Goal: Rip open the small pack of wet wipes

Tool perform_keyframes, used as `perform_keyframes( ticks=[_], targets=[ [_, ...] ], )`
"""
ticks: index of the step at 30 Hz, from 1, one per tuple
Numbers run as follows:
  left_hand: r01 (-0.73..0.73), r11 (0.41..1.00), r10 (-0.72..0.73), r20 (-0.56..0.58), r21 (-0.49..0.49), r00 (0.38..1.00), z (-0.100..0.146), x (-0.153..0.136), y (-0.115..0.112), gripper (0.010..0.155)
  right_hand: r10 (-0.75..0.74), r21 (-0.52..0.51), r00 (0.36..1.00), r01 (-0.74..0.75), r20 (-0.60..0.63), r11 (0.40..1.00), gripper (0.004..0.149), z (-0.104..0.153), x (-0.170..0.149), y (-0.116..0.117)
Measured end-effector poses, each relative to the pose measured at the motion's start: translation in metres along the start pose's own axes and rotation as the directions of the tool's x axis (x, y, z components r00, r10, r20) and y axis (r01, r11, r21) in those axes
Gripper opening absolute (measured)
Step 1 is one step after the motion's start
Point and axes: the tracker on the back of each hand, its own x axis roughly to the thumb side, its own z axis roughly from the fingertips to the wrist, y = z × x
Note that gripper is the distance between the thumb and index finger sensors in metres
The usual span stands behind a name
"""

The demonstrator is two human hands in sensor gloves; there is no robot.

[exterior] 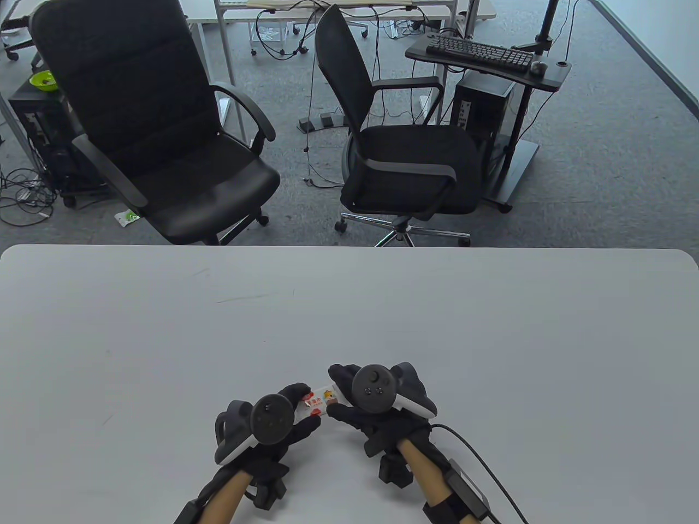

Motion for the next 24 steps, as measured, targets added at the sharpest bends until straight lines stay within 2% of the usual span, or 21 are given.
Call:
perform_keyframes(
  ticks=[4,10,14,24],
  targets=[
    [0.008,0.999,-0.009,0.030,0.034,1.000,0.001,0.007,-0.001,0.071,0.079,-0.125,0.997,-0.078,0.007,0.989,0.056,0.006,0.015,0.001],
    [0.036,0.996,-0.043,0.080,0.084,0.996,0.005,0.019,-0.002,0.073,0.109,-0.138,0.994,-0.110,-0.018,0.984,0.059,0.005,0.030,0.011],
    [0.001,0.995,-0.011,0.092,0.104,0.996,0.006,0.019,-0.003,0.074,0.098,-0.132,0.995,-0.101,-0.028,0.986,0.057,0.004,0.027,0.014],
    [0.021,0.994,-0.031,0.096,0.109,0.995,0.007,0.021,-0.006,0.074,0.007,-0.082,0.998,-0.012,-0.060,0.997,0.055,0.000,0.018,0.015]
  ],
)
